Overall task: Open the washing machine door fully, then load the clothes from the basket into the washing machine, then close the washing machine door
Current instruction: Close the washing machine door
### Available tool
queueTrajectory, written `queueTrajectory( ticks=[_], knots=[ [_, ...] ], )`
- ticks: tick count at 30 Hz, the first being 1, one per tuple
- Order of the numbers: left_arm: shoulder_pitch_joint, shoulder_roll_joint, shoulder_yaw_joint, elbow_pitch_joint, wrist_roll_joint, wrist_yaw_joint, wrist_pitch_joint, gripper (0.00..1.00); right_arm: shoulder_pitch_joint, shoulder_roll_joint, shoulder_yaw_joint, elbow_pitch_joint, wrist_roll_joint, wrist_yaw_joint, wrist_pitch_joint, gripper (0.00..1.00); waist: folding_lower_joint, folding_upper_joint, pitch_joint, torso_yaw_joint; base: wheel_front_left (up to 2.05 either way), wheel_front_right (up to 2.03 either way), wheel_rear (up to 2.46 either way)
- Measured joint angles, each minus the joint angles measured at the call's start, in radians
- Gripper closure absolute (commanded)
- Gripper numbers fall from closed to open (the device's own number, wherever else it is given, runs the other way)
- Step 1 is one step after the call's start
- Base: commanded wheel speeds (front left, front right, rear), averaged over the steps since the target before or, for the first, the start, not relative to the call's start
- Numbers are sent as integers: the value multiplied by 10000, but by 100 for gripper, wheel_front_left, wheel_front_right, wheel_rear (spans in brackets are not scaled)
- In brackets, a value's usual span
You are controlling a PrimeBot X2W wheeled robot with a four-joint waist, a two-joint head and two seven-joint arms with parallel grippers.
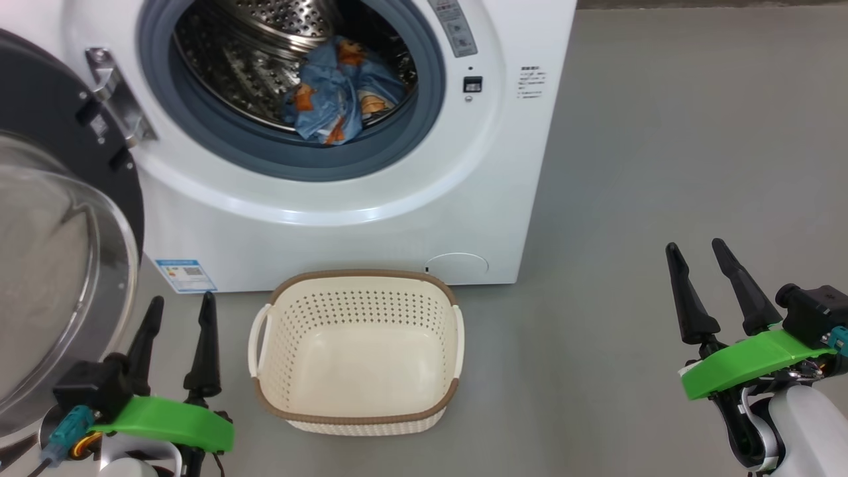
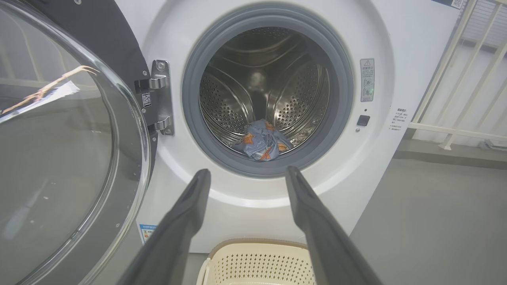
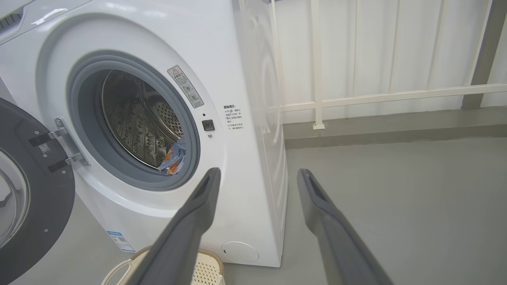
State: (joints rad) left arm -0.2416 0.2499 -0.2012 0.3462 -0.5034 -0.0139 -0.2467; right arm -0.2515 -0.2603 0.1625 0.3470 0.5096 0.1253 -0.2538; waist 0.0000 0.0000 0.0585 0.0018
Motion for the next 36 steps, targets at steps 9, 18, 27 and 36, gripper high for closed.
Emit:
queueTrajectory(
  ticks=[9,18,27,36],
  knots=[
    [18,2,-25,2,2,203,0,0,2,0,27,8,0,0,2,0,0,0,-52,673,0,0,0],
    [226,12,-84,2,2,428,2,0,10,2,219,92,19,0,2,0,0,0,-162,1642,0,0,0],
    [257,56,-176,0,13,556,56,0,156,4,322,169,46,0,2,0,0,0,-317,2635,0,0,0],
    [472,96,-219,-10,13,683,150,0,201,10,460,215,234,0,2,0,0,0,-506,3680,0,0,0]
  ],
)
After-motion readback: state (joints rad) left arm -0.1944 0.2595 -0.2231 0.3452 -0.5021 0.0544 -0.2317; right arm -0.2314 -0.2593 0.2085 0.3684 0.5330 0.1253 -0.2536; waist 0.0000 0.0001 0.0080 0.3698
